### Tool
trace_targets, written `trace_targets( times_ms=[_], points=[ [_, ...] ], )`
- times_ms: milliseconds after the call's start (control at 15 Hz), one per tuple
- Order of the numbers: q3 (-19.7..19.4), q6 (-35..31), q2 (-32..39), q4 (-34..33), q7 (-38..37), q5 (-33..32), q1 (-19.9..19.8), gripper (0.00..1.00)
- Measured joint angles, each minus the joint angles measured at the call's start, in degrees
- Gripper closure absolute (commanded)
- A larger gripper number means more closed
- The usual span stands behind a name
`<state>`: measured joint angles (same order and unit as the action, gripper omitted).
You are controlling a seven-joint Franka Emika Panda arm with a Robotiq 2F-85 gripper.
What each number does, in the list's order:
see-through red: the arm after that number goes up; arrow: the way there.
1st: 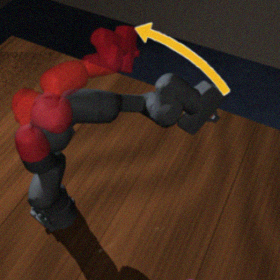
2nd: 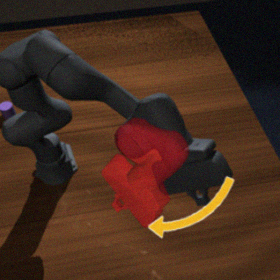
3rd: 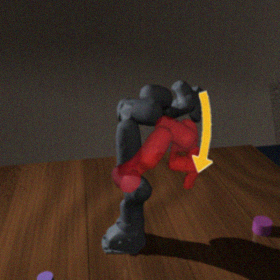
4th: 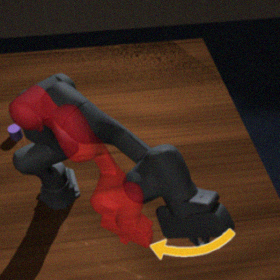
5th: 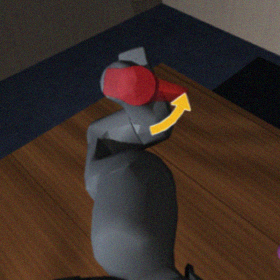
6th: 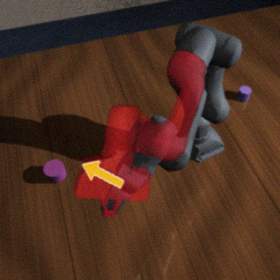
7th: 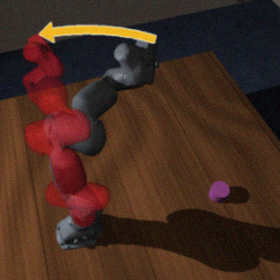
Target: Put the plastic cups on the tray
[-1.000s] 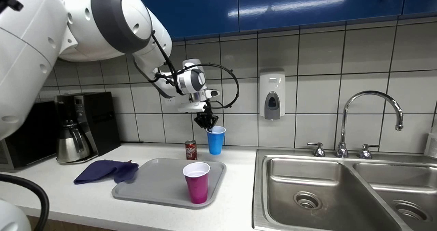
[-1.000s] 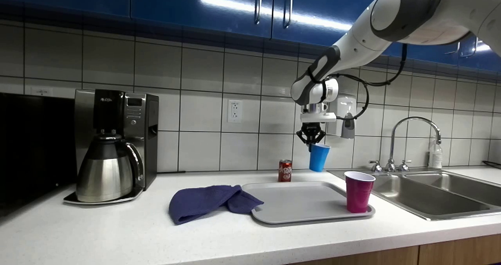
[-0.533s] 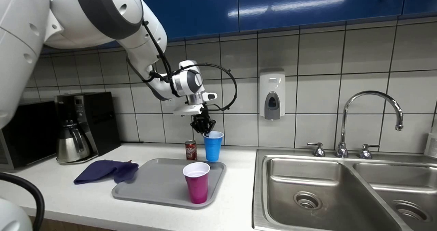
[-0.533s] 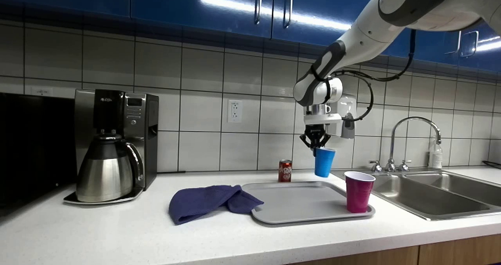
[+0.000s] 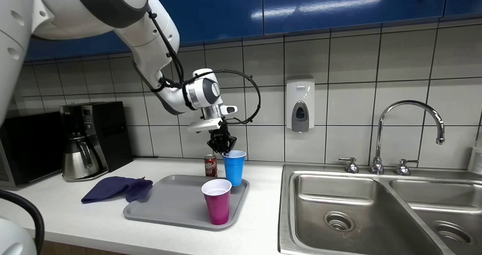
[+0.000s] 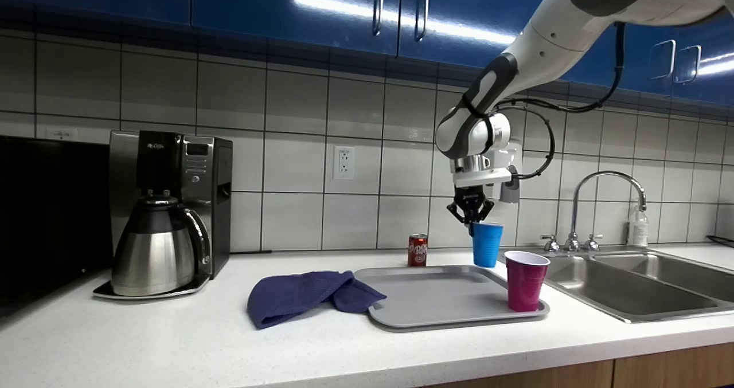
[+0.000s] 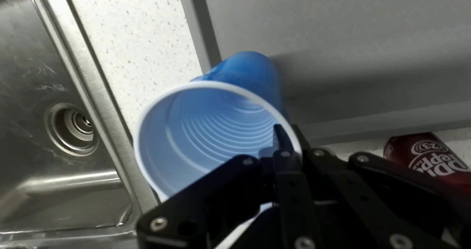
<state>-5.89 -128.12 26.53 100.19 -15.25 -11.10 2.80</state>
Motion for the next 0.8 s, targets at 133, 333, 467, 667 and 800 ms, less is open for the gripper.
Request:
trace_targets(
  times_ms=[133,333,467,667,800],
  points=[
    [0.0,-0.4,-0.7,1.5,0.0,-1.0,0.4,0.99],
    [0.0,-1.5,-1.3,3.5,-0.1,-2.4,1.0,0.99],
    [0.0,-2.7,-1.3,4.5,-0.2,-3.1,1.3,0.99],
    [0.0,-4.6,-1.3,5.7,-0.2,-3.4,1.5,0.99],
    [0.0,-5.7,-1.3,6.3,-0.2,-3.6,1.6,0.99]
  ],
)
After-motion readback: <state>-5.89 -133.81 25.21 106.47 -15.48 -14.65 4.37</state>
